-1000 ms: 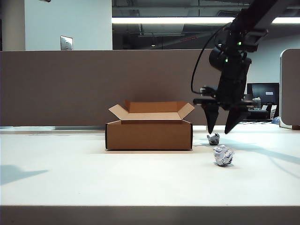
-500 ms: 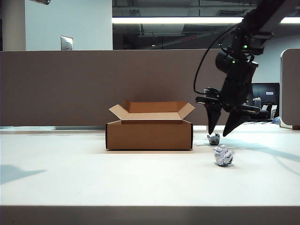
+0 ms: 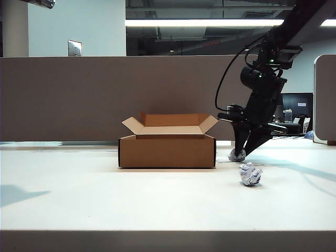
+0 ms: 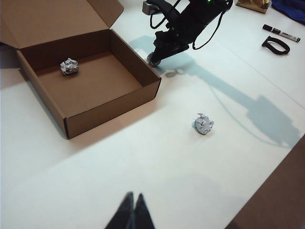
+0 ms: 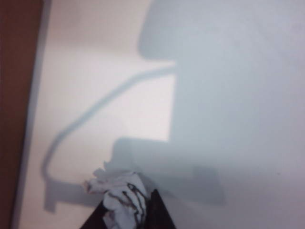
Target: Pick up all the paper balls on the table and put them in the paper box.
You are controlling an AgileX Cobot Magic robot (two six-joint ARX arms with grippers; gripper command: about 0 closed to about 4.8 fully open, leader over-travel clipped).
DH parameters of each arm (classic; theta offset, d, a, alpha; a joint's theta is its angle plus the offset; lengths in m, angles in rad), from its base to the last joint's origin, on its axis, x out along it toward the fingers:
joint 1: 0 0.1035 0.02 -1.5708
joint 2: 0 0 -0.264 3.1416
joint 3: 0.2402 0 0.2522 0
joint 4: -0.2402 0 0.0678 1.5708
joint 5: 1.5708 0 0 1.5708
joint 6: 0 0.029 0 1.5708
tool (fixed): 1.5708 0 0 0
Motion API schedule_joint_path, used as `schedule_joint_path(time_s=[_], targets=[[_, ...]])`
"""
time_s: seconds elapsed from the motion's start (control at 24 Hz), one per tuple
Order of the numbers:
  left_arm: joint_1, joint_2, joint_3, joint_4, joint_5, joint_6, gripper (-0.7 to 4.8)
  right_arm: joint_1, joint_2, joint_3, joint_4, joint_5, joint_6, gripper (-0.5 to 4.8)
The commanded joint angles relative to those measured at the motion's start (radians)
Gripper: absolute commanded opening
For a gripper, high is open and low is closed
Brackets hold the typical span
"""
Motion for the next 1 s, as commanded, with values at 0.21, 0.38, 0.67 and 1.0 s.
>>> schedule_joint_path(time_s=[0.21, 0.38, 0.67, 1.0], targets=[[0.0, -0.002, 0.002, -0.002, 0.001, 0.004, -0.01, 0.001, -0.039, 0.005, 0.005, 0.01, -0.035, 0.61], [0.0, -0.002, 0.002, -0.001, 0.001, 0.004, -0.01, 0.014, -0.14, 0.006, 0.042, -0.035, -0.055, 0.62], [0.0, -0.002, 0.002, -0.003, 0.001, 0.0, -0.01, 0.158, -0.224, 0.006, 0.1, -0.168, -0.055, 0.62], [0.0, -0.002, 0.002, -0.015, 0.001, 0.003, -0.01, 0.232, -0.211, 0.006, 0.077, -0.1, -0.072, 2.75]])
